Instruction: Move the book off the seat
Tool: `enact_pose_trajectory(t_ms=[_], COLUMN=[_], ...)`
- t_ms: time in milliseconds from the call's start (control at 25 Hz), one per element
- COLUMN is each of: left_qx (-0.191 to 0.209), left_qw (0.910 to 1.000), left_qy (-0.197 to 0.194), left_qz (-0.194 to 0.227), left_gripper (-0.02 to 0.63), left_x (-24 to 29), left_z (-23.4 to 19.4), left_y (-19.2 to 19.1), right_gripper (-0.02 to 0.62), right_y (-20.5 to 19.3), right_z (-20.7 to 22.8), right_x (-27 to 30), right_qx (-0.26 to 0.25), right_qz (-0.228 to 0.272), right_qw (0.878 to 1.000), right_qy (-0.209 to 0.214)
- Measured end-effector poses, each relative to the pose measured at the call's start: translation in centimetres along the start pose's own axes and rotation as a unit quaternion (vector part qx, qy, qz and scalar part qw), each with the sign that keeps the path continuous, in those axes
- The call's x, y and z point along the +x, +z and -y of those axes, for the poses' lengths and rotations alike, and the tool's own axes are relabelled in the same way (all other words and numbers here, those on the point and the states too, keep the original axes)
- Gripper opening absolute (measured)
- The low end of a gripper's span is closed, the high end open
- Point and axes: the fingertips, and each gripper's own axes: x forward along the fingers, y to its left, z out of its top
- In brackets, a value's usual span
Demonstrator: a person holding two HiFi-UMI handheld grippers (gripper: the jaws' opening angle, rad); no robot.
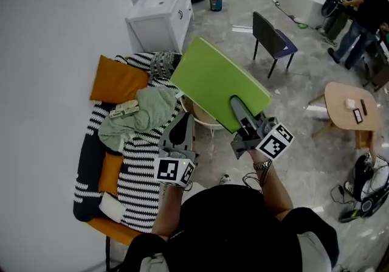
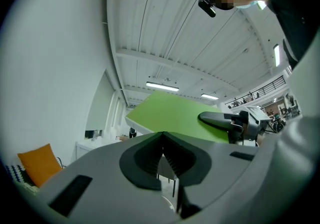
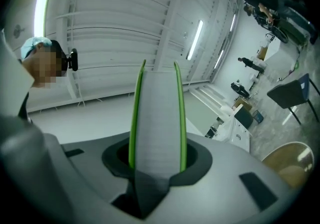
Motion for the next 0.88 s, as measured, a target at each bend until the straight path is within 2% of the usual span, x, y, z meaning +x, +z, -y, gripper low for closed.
enact_pose_trajectory(t_ms=[360, 680, 880], left_qx=[-0.005, -0.014, -0.028], left_qw=[0.9974, 0.9901, 0.9862], left_qy=[-0.07, -0.134, -0.155], left_qz=[-0.013, -0.04, -0.051], left_gripper=[0.011, 0.011, 0.011], left_x=[5.9, 10.3, 13.6], left_z=[5.3, 8.6, 8.9], left_y=[-1.6, -4.8, -7.0], right_gripper=[0.133, 0.133, 0.133], right_y=[4.7, 6.6, 7.4], right_z=[4.4, 9.3, 12.6], right_x=[-4.5, -7.4, -7.3], right_qx=[-0.023, -0.035, -0.037], right_qz=[0.032, 0.057, 0.06], right_qw=[0.998, 0.99, 0.986], right_qy=[-0.057, -0.126, -0.153])
